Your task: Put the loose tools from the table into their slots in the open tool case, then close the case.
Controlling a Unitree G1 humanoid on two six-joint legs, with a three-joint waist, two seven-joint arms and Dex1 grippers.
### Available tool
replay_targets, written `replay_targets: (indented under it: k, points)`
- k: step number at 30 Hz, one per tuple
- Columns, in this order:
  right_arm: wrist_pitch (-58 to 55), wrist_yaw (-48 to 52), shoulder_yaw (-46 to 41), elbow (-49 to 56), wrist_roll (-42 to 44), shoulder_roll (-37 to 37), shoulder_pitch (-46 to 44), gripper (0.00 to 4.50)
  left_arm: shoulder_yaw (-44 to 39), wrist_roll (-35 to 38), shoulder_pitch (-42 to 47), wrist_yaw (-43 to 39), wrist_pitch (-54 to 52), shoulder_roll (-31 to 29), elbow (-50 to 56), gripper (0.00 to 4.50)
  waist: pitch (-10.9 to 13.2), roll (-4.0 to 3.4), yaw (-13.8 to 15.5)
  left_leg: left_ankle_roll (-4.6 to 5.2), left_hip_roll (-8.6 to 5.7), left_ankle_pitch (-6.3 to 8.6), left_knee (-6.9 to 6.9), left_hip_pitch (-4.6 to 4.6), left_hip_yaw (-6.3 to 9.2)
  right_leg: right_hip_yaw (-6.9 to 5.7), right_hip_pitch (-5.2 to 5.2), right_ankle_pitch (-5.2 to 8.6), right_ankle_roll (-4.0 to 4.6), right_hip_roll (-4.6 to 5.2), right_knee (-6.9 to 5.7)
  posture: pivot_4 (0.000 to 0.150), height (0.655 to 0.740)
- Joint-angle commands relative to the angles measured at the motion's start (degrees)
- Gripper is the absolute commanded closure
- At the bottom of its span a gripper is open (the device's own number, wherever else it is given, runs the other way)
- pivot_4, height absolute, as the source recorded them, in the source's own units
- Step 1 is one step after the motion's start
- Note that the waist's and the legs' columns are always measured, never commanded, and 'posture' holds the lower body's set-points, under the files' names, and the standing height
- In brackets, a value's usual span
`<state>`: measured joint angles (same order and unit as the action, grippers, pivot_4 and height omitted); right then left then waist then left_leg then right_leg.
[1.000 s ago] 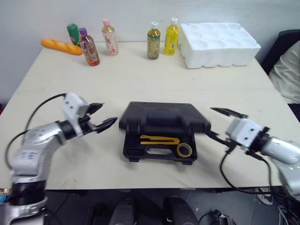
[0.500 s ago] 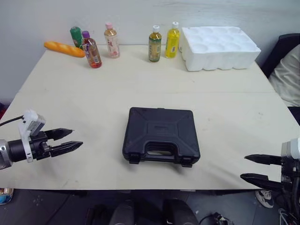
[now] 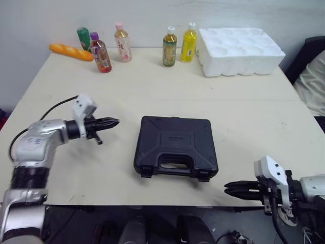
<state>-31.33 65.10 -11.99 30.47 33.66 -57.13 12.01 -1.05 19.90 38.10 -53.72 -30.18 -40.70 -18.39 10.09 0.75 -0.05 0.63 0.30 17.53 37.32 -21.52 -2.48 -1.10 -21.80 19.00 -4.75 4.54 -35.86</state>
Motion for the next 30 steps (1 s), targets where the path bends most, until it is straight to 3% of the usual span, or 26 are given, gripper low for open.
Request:
replay_targets:
  k: [1,6,15,19,23,30]
  points:
    - [2.45,-0.58,6.19,-2.51,-3.28,2.35,-4.19,4.44,0.92,-3.56,8.79,2.58,5.70,5.07,-12.42,4.50,0.02,0.12,0.09,-0.02,0.00,-0.05,0.03,-0.03,-0.02,-0.02,0.00,-0.01,-0.02,-0.02,-0.07,0.150,0.7400]
    - [2.31,-0.11,11.56,-5.29,-4.36,4.65,-10.30,4.44,3.12,-7.96,17.98,2.14,14.20,12.39,-27.84,4.50,0.03,0.15,0.16,0.11,-0.07,-0.12,0.83,-1.02,-0.12,-0.05,-0.85,-0.11,-0.22,-0.07,-0.63,0.150,0.7400]
    - [5.08,-2.27,13.99,-11.20,-8.79,6.68,-17.68,4.44,5.76,-13.35,22.75,-6.43,24.72,15.73,-39.68,4.50,0.08,0.24,0.13,0.21,-0.11,-0.16,0.84,-0.95,-0.35,-0.11,-0.87,-0.17,-0.32,-0.04,-0.67,0.150,0.7400]
    - [7.81,-5.32,11.94,-14.81,-12.16,6.89,-18.70,4.44,6.64,-13.15,19.82,-14.28,26.40,15.02,-35.12,4.50,0.08,0.24,0.23,0.23,-0.15,-0.16,0.86,-0.95,-0.37,-0.14,-0.87,-0.17,-0.33,0.00,-0.69,0.150,0.7400]
    - [9.00,-5.89,9.65,-16.49,-13.37,5.46,-18.40,4.44,8.60,-12.21,12.77,-20.54,24.31,13.61,-22.72,4.50,0.08,0.24,0.35,0.24,-0.15,-0.15,0.84,-0.94,-0.37,-0.01,-0.85,-0.17,-0.32,0.05,-0.67,0.150,0.7400]
    - [8.54,-10.14,7.20,-19.99,-16.88,4.72,-21.01,4.44,7.71,-10.09,4.97,-17.02,15.26,13.44,-3.49,4.50,0.08,0.23,0.10,0.24,-0.11,-0.15,0.86,-0.90,-0.36,0.14,-0.83,-0.17,-0.32,0.06,-0.75,0.150,0.7400]
